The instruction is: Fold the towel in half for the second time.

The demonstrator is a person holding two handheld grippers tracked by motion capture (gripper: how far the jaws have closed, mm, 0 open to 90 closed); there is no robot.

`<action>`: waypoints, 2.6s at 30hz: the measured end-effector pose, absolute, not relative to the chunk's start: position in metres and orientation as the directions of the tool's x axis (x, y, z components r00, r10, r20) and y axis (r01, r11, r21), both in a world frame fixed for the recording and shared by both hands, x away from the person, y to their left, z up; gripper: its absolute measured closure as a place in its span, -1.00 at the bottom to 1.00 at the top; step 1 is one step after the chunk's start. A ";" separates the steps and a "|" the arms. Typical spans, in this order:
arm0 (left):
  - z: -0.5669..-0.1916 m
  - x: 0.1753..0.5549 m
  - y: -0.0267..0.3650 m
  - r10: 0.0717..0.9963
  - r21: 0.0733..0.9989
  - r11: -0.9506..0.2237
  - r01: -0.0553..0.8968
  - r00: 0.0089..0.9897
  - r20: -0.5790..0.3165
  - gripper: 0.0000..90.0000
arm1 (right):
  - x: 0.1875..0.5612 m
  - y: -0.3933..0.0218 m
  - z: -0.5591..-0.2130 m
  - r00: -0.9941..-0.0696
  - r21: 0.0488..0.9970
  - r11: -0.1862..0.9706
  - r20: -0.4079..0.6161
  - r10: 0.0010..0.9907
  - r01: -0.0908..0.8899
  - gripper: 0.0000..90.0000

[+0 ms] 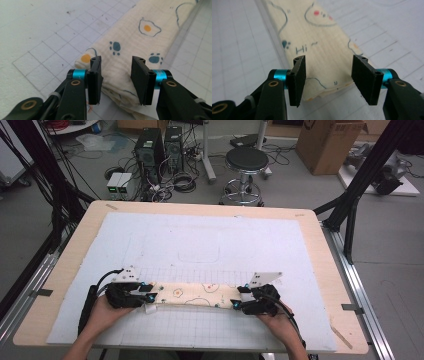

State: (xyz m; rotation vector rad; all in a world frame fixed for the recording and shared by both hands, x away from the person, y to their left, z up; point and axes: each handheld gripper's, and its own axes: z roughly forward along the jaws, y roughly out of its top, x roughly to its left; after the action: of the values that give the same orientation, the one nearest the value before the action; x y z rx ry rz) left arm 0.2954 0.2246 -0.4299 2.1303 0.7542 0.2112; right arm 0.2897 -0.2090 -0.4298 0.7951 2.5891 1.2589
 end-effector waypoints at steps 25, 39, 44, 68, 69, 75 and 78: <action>-0.438 0.321 0.228 0.712 0.739 -0.342 0.581 0.673 -0.199 0.19 | 0.329 -0.209 -0.439 -0.701 0.688 0.356 0.312 0.641 0.632 0.30; -0.441 0.318 0.225 0.688 0.742 -0.356 0.567 0.697 -0.203 0.71 | 0.323 -0.205 -0.440 -0.721 0.686 0.393 0.282 0.633 0.613 0.78; -0.439 0.315 0.223 0.695 0.748 -0.363 0.555 0.696 -0.179 0.78 | 0.324 -0.206 -0.439 -0.724 0.684 0.392 0.293 0.624 0.615 0.83; -0.421 0.345 0.222 0.772 0.802 -0.262 0.537 0.616 -0.160 0.80 | 0.351 -0.201 -0.415 -0.699 0.713 0.365 0.241 0.674 0.598 0.85; -0.421 0.347 0.223 0.775 0.801 -0.255 0.542 0.610 -0.166 0.80 | 0.354 -0.201 -0.414 -0.696 0.714 0.362 0.241 0.676 0.599 0.85; -0.418 0.361 0.220 0.786 0.802 -0.257 0.540 0.600 -0.152 0.80 | 0.372 -0.198 -0.410 -0.679 0.702 0.366 0.226 0.698 0.611 0.86; -0.418 0.370 0.220 0.796 0.795 -0.257 0.550 0.587 -0.149 0.80 | 0.382 -0.196 -0.408 -0.665 0.697 0.358 0.227 0.712 0.621 0.85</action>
State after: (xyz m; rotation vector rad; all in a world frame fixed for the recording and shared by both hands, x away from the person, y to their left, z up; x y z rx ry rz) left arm 0.3696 0.2200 -0.4180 1.9451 1.0758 0.3563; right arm 0.3818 -0.1958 -0.4085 1.2290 2.4925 1.2004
